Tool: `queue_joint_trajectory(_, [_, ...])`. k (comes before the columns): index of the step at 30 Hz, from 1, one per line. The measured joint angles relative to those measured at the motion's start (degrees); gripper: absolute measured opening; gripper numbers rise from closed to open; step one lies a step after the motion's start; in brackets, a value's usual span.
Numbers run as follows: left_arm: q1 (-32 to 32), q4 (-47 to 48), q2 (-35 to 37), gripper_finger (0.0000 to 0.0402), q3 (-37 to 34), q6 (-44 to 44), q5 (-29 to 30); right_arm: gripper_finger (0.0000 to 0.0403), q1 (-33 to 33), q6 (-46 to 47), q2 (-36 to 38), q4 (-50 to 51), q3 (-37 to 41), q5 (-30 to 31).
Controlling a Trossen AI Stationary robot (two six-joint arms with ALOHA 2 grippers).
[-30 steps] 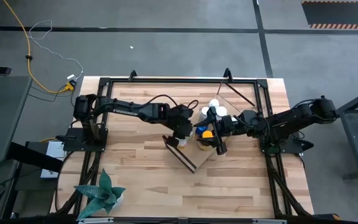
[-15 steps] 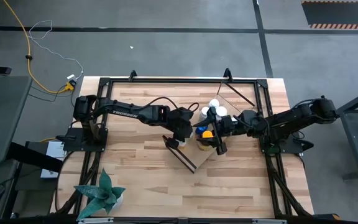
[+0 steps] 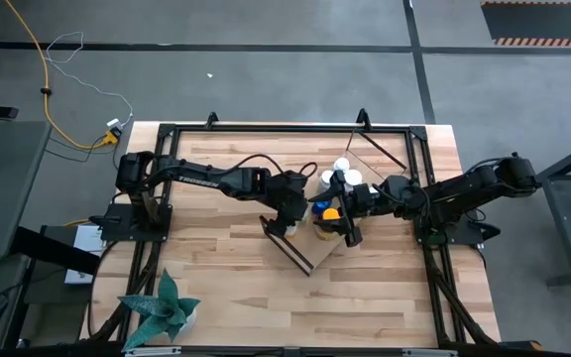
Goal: Pick and place medicine bottles onto shelf by color
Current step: Return to Home Position
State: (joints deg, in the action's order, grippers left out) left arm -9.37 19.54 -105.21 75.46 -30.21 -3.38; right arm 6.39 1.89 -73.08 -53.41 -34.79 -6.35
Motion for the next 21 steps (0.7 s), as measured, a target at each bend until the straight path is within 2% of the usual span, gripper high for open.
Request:
queue_joint_trajectory(13, [-2.0,-0.66,0.72,0.0205,0.02,-1.3,8.11,0.025,0.0,0.0,-0.04,0.15,0.0,-0.04])
queue_joint_trajectory(17, [-2.77,-2.43,0.71,0.0203,0.01,-1.79,12.72,0.025,0.0,0.0,-0.04,0.23,0.0,-0.1])
queue_joint_trajectory(21, [-3.37,-4.33,0.7,0.0203,0.0,-3.87,19.77,0.025,0.0,0.0,-0.04,0.37,0.0,-0.13])
